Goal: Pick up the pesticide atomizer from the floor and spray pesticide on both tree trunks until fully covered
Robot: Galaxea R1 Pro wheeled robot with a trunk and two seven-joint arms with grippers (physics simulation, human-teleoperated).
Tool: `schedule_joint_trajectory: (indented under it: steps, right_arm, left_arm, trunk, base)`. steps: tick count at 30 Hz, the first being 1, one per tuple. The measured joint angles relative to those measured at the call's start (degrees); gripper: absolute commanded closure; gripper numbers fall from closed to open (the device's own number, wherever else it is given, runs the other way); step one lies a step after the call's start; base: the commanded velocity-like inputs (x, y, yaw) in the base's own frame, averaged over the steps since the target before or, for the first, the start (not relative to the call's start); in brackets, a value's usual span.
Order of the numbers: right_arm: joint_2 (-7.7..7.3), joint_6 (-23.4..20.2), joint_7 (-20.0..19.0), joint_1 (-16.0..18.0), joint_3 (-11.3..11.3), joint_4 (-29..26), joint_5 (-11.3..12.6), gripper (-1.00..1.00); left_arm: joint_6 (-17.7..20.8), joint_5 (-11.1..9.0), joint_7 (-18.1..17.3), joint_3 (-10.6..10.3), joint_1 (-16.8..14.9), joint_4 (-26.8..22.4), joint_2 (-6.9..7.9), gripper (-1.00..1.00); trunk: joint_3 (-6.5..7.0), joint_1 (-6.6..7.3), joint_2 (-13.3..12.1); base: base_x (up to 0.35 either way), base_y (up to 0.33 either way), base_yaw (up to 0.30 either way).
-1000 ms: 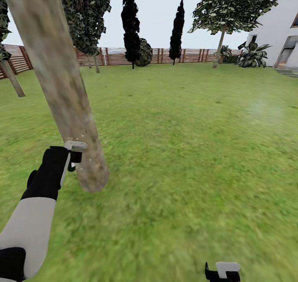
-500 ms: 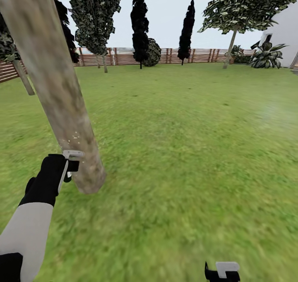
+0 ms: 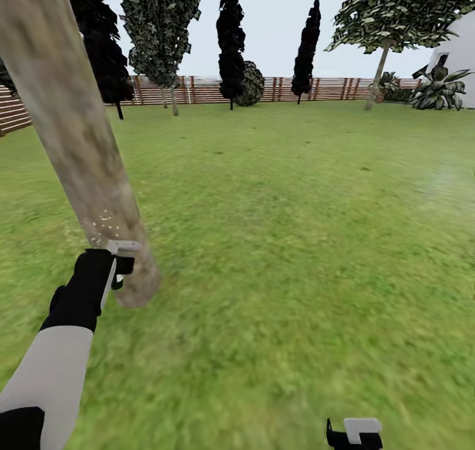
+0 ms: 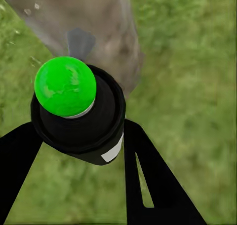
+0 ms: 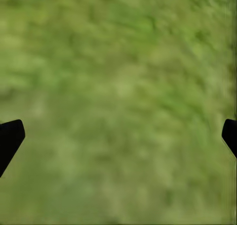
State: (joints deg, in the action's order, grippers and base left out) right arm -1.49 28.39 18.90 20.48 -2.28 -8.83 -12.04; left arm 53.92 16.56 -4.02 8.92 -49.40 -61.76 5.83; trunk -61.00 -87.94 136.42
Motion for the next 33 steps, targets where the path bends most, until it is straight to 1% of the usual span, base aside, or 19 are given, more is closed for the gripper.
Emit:
schedule_joint_trajectory:
  steps: [1,3,4,5,6,7,8,9,11,13,15,17,19,22,24,28,30,31,33]
  right_arm:
    - [0.00,0.0,0.0,0.0,0.0,0.0,0.0,-1.00]
    - [0.00,0.0,0.0,0.0,0.0,0.0,0.0,-1.00]
    - [0.00,0.0,0.0,0.0,0.0,0.0,0.0,-1.00]
    - [0.00,0.0,0.0,0.0,0.0,0.0,0.0,-1.00]
    - [0.00,0.0,0.0,0.0,0.0,0.0,0.0,-1.00]
    - [0.00,0.0,0.0,0.0,0.0,0.0,0.0,-1.00]
    - [0.00,0.0,0.0,0.0,0.0,0.0,0.0,-1.00]
    - [0.00,0.0,0.0,0.0,0.0,0.0,0.0,-1.00]
    - [0.00,0.0,0.0,0.0,0.0,0.0,0.0,-1.00]
    - [0.00,0.0,0.0,0.0,0.0,0.0,0.0,-1.00]
    - [0.00,0.0,0.0,0.0,0.0,0.0,0.0,-1.00]
    - [0.00,0.0,0.0,0.0,0.0,0.0,0.0,-1.00]
    - [0.00,0.0,-0.1,0.0,0.0,0.0,-0.1,-1.00]
    - [0.00,0.0,-0.1,0.0,0.0,0.0,-0.1,-1.00]
    - [0.00,0.0,-0.1,0.0,0.0,0.0,-0.1,-1.00]
    - [-0.03,0.0,-0.1,0.0,0.0,0.0,-0.1,-1.00]
    - [-0.05,0.0,-0.1,0.0,0.0,0.0,-0.1,-1.00]
    - [-0.02,0.0,-0.1,0.0,0.0,0.0,-0.1,-1.00]
    - [0.00,0.0,-0.1,0.0,0.0,0.0,-0.1,-1.00]
  left_arm:
    - [0.0,0.2,0.0,0.2,0.0,0.2,0.68,1.00]
    - [0.0,0.9,0.1,0.9,0.2,0.5,4.47,1.00]
    - [0.1,0.1,0.1,1.4,0.6,1.1,6.76,1.00]
    - [0.0,0.7,0.0,2.4,1.0,1.6,8.05,1.00]
    - [-0.1,0.1,-0.1,3.7,1.4,2.4,8.87,1.00]
    - [-0.2,-0.3,-0.1,4.1,1.9,3.4,9.01,1.00]
    - [-0.3,-1.2,-0.1,4.0,2.5,5.4,7.90,1.00]
    - [-0.4,-1.5,-0.1,3.9,2.6,6.5,6.45,1.00]
    - [-3.4,-1.6,-0.1,3.7,2.7,7.4,2.12,1.00]
    - [-5.7,-0.6,0.0,3.6,2.8,7.6,0.39,1.00]
    - [-6.6,0.0,-0.1,4.0,3.4,8.1,0.74,1.00]
    - [-7.0,0.9,0.3,4.2,5.1,8.4,4.79,1.00]
    - [-7.2,0.1,0.4,4.3,5.9,8.5,7.05,1.00]
    - [-8.3,-0.7,0.5,4.3,6.2,8.6,7.12,1.00]
    - [-12.6,-0.9,1.7,4.3,6.3,10.7,5.26,1.00]
    - [-14.0,-0.7,4.9,4.4,6.4,11.6,3.24,1.00]
    - [-14.2,-0.4,5.0,5.4,6.5,14.0,3.78,1.00]
    - [-14.4,0.1,5.5,8.1,7.0,15.7,4.91,1.00]
    - [-16.2,0.1,6.0,10.3,9.2,16.1,6.80,1.00]
  trunk:
    - [0.00,0.00,0.0]
    - [0.00,0.00,0.0]
    - [0.00,0.00,0.0]
    - [0.00,0.00,0.0]
    - [0.00,0.00,0.0]
    - [-0.01,0.00,0.0]
    - [-0.01,-0.01,0.0]
    - [0.00,0.00,0.0]
    - [0.00,0.00,0.0]
    - [0.00,0.00,0.0]
    - [0.00,0.00,0.0]
    - [0.00,0.00,0.0]
    - [0.00,0.00,0.0]
    - [0.00,0.00,0.0]
    - [0.00,0.00,0.0]
    - [0.00,0.00,0.0]
    - [0.00,0.00,0.0]
    - [-0.01,0.00,0.0]
    - [-0.01,0.00,0.0]
  base:
    - [0.046,-0.272,0.000]
    - [0.095,-0.270,0.000]
    - [0.132,-0.254,0.000]
    - [0.146,-0.240,0.000]
    - [0.149,-0.236,0.000]
    - [0.151,-0.231,0.000]
    - [0.145,-0.191,0.000]
    - [0.071,-0.083,0.000]
    - [0.027,-0.032,0.025]
    - [0.007,-0.008,0.181]
    - [0.002,-0.002,0.255]
    - [0.000,0.000,0.274]
    - [0.000,0.000,0.277]
    - [0.042,-0.018,0.238]
    - [0.228,-0.121,0.043]
    - [0.272,-0.146,0.005]
    - [0.264,-0.149,0.000]
    - [0.238,-0.148,0.000]
    - [0.217,-0.141,0.000]
